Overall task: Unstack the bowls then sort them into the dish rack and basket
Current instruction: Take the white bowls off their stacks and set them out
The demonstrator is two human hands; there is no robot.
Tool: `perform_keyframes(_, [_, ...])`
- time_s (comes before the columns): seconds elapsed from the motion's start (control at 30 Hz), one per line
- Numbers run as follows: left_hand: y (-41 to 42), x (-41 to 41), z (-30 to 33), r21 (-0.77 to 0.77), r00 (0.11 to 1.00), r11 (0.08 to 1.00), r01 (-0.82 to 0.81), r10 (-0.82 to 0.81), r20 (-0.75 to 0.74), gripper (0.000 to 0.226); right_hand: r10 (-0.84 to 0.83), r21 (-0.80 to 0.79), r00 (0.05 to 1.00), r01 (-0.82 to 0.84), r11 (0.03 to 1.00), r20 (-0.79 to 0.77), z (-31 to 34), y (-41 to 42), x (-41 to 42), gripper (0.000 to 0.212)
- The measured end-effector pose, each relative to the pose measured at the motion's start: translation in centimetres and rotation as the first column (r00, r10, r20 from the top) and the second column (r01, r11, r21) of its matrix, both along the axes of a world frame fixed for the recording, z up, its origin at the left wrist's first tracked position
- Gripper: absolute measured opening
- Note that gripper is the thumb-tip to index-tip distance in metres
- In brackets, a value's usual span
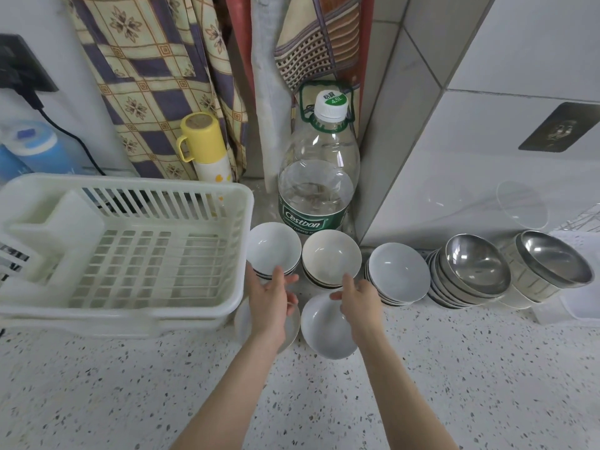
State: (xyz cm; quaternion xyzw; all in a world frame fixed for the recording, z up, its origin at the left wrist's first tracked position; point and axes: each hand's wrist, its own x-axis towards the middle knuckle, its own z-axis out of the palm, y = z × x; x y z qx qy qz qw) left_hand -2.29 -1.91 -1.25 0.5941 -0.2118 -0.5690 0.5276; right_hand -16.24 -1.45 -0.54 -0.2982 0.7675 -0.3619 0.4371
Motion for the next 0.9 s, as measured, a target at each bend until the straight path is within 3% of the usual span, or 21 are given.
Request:
perform_keyframes(0.27, [-1.7,0.0,-0.1,0.07,0.992,0.989,-0.129,0.129,0.005,0.04,-0.076,-0.03,0.995,0.074,0.997,-0.065,-0.9,-1.1,1.3,0.019])
perform_keyframes(0.37, [-2.0,0.3,-0.2,0.119,0.99,0.983,-0.14,0.141,-0.001,0.028,-0.089,-0.081,0.993,0.083,0.993,-0.082,-0.8,-1.2,1.7,0.034])
perform_keyframes(0.6, [-2.2,0.6,-0.1,0.126,0.994,0.986,-0.108,0.106,0.025,0.032,-0.088,-0.095,0.991,0.078,0.992,-0.097,0.0,-1.5,2.2,0.05])
perform_keyframes(0.9, [-2.0,0.9,-1.1,0.166,0.996,0.982,-0.09,0.091,0.006,0.02,-0.139,-0.209,0.99,0.135,0.969,-0.006,1.3,-0.9,2.2,0.055])
